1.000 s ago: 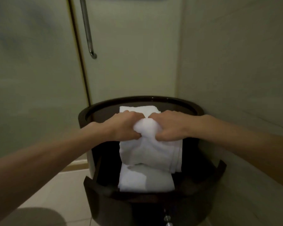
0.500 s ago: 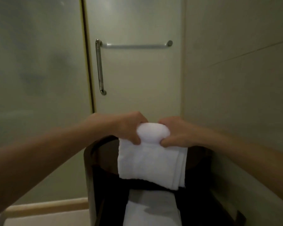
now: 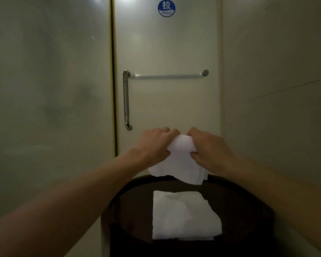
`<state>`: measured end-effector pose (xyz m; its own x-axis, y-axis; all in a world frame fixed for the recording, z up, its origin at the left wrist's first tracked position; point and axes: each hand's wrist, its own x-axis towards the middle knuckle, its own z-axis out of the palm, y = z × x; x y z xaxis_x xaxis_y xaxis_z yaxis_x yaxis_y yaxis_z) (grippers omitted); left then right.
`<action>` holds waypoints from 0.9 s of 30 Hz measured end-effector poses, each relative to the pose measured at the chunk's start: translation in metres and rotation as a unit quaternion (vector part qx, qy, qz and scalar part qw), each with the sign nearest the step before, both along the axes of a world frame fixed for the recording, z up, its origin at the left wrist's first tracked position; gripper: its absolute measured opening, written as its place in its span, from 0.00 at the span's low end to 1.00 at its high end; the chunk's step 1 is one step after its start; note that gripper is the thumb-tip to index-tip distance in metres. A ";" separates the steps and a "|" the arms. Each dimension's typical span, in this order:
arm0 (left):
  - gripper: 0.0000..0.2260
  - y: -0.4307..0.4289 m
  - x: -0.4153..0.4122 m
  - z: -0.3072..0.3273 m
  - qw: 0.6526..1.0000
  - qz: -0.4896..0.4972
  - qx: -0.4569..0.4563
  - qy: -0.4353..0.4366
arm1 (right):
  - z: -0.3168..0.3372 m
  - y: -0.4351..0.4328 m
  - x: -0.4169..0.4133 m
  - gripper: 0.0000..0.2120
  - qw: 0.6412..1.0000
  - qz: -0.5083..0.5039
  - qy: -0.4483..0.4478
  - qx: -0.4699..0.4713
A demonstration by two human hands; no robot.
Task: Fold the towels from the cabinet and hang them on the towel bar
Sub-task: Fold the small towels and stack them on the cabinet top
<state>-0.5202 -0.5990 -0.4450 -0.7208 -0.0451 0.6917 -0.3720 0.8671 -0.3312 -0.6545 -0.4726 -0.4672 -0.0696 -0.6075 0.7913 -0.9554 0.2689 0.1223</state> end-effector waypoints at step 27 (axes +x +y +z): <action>0.32 -0.009 0.003 -0.135 0.972 -0.015 0.159 -0.174 | -0.124 0.010 -0.003 0.27 0.986 0.048 -0.002 0.159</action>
<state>-0.5172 -0.6083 -0.5797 -0.9132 -0.1921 0.3594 -0.2583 0.9550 -0.1460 -0.6575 -0.4631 -0.5908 -0.0023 -0.8293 0.5587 -0.9753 0.1254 0.1820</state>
